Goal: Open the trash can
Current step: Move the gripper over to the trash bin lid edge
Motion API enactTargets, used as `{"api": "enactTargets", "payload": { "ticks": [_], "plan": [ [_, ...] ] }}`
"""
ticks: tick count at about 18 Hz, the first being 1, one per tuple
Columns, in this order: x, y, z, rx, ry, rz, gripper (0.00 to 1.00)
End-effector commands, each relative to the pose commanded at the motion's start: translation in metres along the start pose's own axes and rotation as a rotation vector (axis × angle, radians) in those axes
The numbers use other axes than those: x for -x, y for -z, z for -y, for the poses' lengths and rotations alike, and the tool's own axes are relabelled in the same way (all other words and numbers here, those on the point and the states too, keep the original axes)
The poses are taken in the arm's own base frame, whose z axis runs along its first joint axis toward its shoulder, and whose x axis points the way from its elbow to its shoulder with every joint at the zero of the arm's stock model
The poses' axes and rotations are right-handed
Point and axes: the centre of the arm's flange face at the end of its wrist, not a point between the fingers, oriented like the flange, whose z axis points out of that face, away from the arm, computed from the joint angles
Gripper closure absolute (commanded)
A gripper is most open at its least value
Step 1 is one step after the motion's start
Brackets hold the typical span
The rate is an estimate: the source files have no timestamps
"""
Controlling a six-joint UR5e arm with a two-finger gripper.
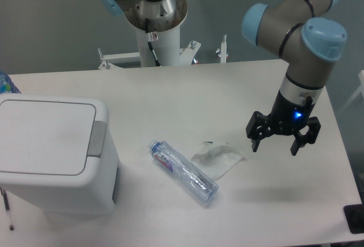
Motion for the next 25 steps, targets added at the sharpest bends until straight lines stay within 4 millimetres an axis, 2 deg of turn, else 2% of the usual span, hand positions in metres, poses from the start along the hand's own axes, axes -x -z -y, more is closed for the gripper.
{"api": "enactTargets", "payload": {
  "ticks": [2, 5, 8, 12, 14, 15, 17, 19, 21, 23, 25],
  "plan": [
    [-0.020, 0.006, 0.010, -0.031, -0.004, -0.030, 0.00],
    [-0.061, 0.013, 0.021, -0.027, -0.047, -0.053, 0.00],
    [-0.083, 0.011, 0.021, 0.018, -0.042, -0.111, 0.00],
    [-0.117, 0.034, 0.025, 0.005, -0.013, -0.170, 0.00],
    [-0.145, 0.044, 0.032, -0.030, -0.027, -0.212, 0.00],
    [-0.152, 0.045, 0.034, -0.040, -0.007, -0.228, 0.00],
    [-0.181, 0.039, 0.044, -0.035, 0.026, -0.240, 0.00],
    [-0.197, 0.035, 0.050, -0.054, 0.036, -0.236, 0.00],
    [-0.199, 0.029, 0.053, -0.070, 0.038, -0.234, 0.00],
    [-0.216, 0.020, 0.057, -0.072, 0.011, -0.243, 0.00],
    [-0.224, 0.014, 0.060, -0.080, -0.009, -0.245, 0.00]
  ]
}}
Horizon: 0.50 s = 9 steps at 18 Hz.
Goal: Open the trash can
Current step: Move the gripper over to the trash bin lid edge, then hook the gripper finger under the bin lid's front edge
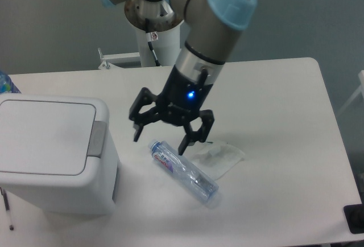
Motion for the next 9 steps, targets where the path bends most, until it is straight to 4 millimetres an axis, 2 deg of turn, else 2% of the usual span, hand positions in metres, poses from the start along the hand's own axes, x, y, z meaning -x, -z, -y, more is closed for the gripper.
{"api": "enactTargets", "payload": {
  "ticks": [3, 5, 9],
  "plan": [
    [-0.006, -0.005, 0.005, -0.026, -0.028, 0.000, 0.00],
    [-0.019, -0.008, 0.005, -0.022, -0.030, -0.006, 0.00],
    [-0.019, -0.011, 0.002, -0.016, 0.025, -0.001, 0.00]
  ]
}}
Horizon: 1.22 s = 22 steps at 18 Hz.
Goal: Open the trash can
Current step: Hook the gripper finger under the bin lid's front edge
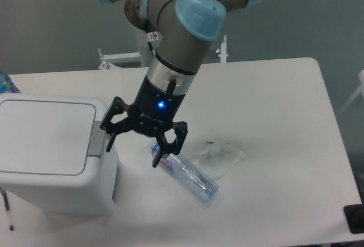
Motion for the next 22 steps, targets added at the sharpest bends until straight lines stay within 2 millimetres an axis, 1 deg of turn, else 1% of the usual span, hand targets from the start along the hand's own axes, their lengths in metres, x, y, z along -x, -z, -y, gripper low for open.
{"api": "enactTargets", "payload": {
  "ticks": [2, 6, 7, 10, 13, 22],
  "plan": [
    [0.001, -0.003, -0.005, 0.013, 0.004, 0.011, 0.00],
    [-0.003, -0.002, -0.013, 0.021, 0.008, 0.019, 0.00],
    [-0.005, 0.002, -0.014, 0.018, 0.005, 0.020, 0.00],
    [-0.006, 0.002, -0.015, 0.019, 0.005, 0.025, 0.00],
    [-0.002, -0.002, -0.016, 0.028, 0.008, 0.035, 0.00],
    [-0.001, -0.006, -0.019, 0.037, 0.012, 0.035, 0.00]
  ]
}}
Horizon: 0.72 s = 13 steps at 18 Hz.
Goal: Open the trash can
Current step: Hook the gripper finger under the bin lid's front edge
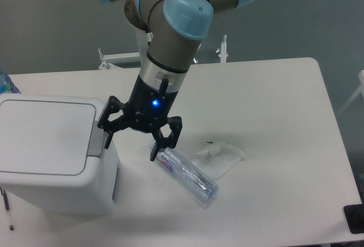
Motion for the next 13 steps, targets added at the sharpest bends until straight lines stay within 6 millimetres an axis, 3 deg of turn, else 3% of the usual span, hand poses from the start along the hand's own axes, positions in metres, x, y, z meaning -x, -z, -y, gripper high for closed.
{"api": "enactTargets", "payload": {
  "ticks": [9, 13],
  "plan": [
    [-0.004, 0.008, 0.004, -0.016, 0.007, 0.002, 0.00],
    [-0.014, -0.003, 0.001, 0.002, 0.008, -0.009, 0.00]
  ]
}}
